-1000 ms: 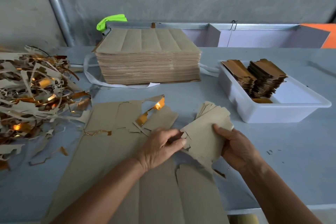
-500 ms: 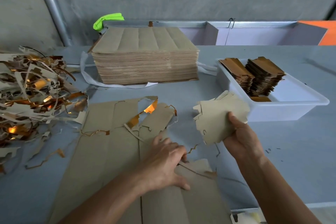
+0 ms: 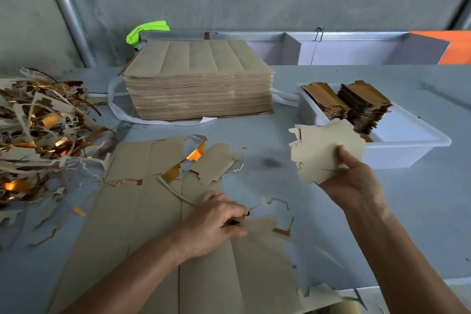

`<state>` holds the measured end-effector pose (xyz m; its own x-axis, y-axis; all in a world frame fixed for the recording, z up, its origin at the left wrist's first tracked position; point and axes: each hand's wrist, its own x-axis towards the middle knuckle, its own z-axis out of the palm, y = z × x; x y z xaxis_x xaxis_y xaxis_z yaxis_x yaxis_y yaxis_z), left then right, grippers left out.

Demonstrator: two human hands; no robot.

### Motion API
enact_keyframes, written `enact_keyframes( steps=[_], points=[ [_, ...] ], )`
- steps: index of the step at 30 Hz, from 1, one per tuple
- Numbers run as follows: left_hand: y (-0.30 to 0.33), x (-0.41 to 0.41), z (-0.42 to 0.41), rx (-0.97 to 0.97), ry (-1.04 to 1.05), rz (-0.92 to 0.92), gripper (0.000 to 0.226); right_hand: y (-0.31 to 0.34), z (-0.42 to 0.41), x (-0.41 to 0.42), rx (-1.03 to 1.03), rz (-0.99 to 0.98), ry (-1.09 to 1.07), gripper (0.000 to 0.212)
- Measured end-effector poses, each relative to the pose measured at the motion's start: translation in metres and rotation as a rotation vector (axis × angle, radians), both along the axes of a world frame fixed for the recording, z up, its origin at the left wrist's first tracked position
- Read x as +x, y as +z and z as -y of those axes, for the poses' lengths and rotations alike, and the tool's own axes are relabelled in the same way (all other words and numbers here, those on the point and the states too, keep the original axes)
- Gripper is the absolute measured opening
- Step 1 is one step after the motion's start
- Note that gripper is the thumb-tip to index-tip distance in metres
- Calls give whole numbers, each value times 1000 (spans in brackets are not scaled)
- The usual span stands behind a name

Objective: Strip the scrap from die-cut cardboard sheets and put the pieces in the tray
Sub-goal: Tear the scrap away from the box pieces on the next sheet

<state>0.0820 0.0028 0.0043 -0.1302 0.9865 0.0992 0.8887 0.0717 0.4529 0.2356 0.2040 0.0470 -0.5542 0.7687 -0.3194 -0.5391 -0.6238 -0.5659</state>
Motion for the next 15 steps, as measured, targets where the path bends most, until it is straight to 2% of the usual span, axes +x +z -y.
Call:
enact_keyframes(
  steps=[4, 7, 10, 13, 15],
  points=[
    [11, -9, 7, 67, 22, 195, 19, -1, -10, 10, 127, 144, -83, 27],
    [21, -16, 10, 143, 56, 494, 21, -1, -9, 16, 434, 428, -64, 39],
    [23, -22, 8, 164, 69, 599, 25, 3, 4, 11, 814, 643, 85, 65],
    [23, -26, 2, 227, 90, 654, 21, 10, 28, -4, 1207, 731, 305, 59],
    [24, -24, -2, 276, 104, 635, 42, 14, 42, -11, 1252, 667, 494, 53]
  ],
)
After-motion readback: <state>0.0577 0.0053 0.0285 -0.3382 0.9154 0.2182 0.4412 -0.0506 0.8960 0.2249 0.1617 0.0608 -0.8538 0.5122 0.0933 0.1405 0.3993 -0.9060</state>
